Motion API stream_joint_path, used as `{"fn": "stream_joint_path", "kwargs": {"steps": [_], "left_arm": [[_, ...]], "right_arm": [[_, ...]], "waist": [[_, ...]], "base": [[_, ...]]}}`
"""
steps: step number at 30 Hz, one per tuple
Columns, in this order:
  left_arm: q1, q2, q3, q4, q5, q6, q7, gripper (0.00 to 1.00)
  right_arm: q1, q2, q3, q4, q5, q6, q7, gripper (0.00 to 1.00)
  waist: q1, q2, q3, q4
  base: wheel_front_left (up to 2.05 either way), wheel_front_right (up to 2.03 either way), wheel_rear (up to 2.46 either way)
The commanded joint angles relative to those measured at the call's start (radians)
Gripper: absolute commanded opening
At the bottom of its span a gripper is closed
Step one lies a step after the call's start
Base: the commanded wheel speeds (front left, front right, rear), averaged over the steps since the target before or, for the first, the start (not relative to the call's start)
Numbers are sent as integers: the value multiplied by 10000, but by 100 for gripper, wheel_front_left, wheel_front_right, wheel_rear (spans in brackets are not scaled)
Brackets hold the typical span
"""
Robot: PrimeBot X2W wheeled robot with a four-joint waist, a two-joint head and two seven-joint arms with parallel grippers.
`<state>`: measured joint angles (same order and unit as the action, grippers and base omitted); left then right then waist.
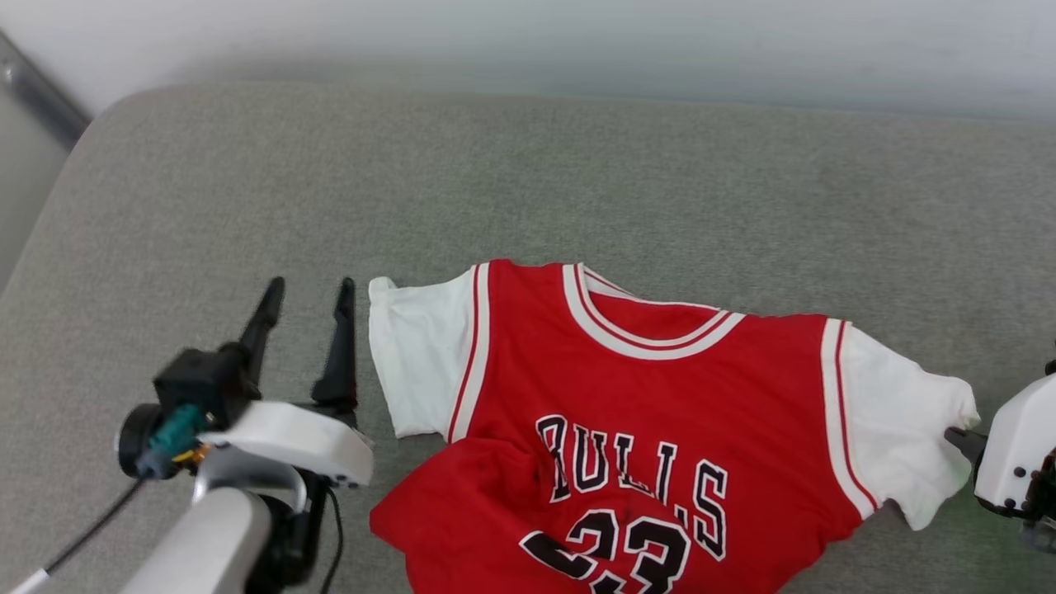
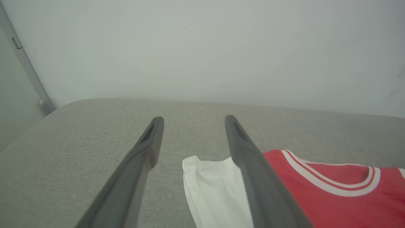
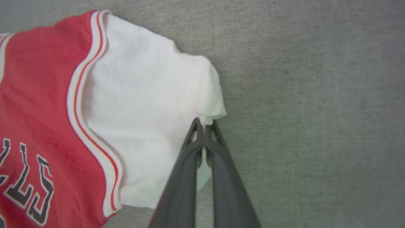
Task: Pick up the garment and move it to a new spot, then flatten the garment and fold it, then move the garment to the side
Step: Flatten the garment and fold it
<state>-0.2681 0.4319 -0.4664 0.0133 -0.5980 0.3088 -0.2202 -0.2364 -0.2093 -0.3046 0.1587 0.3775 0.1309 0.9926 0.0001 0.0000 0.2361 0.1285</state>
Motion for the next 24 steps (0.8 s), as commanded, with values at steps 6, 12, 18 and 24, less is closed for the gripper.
{"fn": "stream_joint_path", "kwargs": {"steps": [6, 12, 18, 24], "left_arm": [[-997, 879, 440, 409, -945, -867, 1467, 100], [-2214, 1651, 329, 1303, -1812, -1835, 3714, 100], [-3102, 2225, -145, 2407, -2617, -2623, 6411, 100], [-3444, 2392, -549, 3552, -3306, -3111, 8347, 100]], "right_arm": [[9, -45, 551, -441, 29, -3, -451, 0], [-68, 38, 1023, -906, 68, -5, -508, 0], [-199, 139, 1370, -1339, 163, -3, -604, 0], [-320, 232, 1583, -1351, 233, -3, -812, 0]], "waist": [[-1, 0, -671, -692], [-1, 0, -575, -1228], [-1, 0, -56, -1716], [-1, 0, 403, -2108]], "base": [[0, 0, 0], [0, 0, 0], [0, 0, 0], [0, 0, 0]]}}
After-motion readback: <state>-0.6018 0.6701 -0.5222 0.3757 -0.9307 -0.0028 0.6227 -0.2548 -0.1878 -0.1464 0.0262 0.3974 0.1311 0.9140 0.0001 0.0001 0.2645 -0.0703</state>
